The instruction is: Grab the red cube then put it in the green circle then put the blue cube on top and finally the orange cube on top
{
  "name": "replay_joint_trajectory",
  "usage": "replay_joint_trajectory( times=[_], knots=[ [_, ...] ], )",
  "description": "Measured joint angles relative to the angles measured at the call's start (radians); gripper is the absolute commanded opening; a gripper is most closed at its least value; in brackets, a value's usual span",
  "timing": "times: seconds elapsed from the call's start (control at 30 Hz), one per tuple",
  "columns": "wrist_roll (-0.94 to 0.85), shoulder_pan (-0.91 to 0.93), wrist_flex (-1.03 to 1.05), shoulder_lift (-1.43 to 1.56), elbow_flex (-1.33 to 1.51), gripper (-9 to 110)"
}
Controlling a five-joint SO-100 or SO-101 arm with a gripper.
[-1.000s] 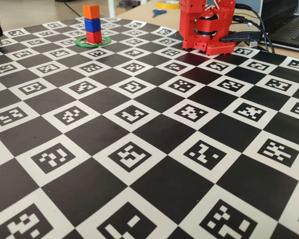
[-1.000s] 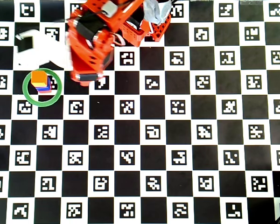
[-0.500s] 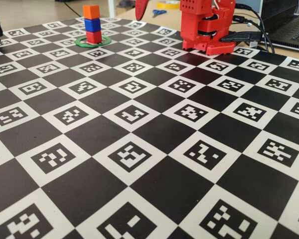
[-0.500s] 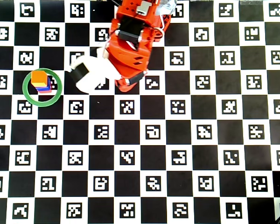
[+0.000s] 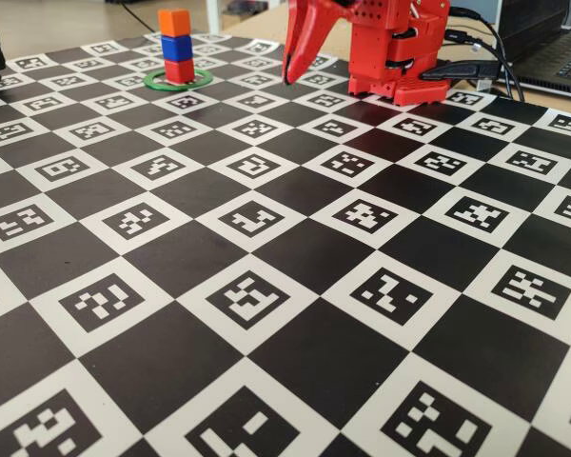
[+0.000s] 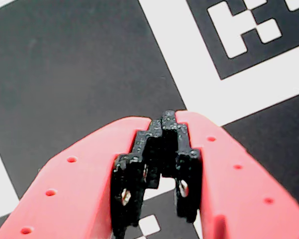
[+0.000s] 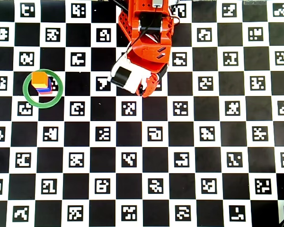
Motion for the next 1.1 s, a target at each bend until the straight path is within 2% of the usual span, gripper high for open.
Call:
replay_joint_trajectory(
  times=[0.3,0.53,0.77,1.1],
  knots=[
    [-0.058,-0.043,0.002,0.238,0.204,-6],
    [-0.103,-0.069,0.133,0.448,0.244,-6],
    [-0.175,-0.095,0.307,0.454,0.244,-6],
    [-0.192,-0.097,0.314,0.454,0.244,-6]
  ],
)
